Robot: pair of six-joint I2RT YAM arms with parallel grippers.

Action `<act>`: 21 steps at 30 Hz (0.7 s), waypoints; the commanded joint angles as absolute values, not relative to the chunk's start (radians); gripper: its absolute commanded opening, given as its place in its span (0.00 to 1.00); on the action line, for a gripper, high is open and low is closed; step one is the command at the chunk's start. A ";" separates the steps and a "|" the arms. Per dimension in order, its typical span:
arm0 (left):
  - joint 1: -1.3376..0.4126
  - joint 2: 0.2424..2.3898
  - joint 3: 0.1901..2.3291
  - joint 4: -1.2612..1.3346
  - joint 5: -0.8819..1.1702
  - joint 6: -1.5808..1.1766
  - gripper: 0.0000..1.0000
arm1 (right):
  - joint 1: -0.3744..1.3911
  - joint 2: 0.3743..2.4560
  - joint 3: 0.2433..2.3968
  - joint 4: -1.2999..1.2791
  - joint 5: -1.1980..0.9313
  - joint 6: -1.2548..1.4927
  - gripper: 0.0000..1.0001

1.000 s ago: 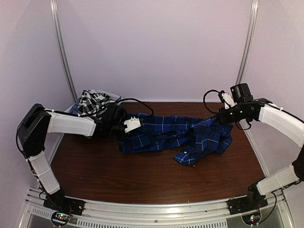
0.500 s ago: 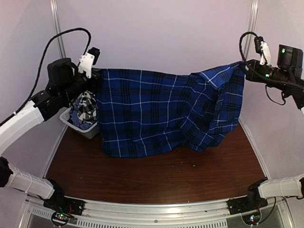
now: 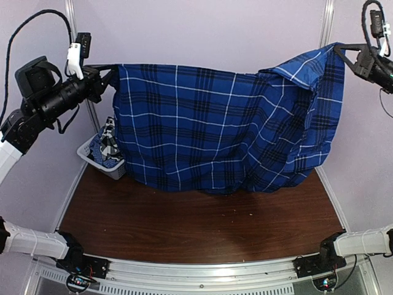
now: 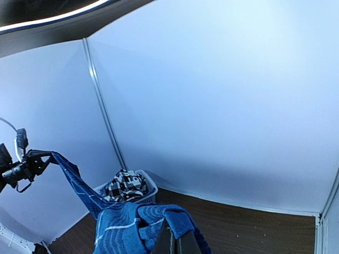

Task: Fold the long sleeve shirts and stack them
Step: Flatten out the crumpled shirt at the center of the board.

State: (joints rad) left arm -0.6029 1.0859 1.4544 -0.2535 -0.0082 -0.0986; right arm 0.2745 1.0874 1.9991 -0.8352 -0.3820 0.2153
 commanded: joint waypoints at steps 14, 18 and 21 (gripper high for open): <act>-0.598 0.772 1.560 -0.207 0.332 -0.388 0.00 | 0.279 1.001 2.331 -0.653 -0.748 0.585 0.00; -0.598 0.778 1.571 -0.234 0.299 -0.384 0.00 | 0.313 0.999 2.347 -0.677 -0.669 0.578 0.00; -0.598 0.809 1.571 -0.272 0.223 -0.353 0.00 | 0.367 1.009 2.346 -0.805 -0.479 0.492 0.00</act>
State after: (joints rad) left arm -0.6033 0.7708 1.5589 -0.2569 0.3347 -0.3618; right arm 0.3157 1.0042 2.3272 -0.7452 -0.7086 0.5446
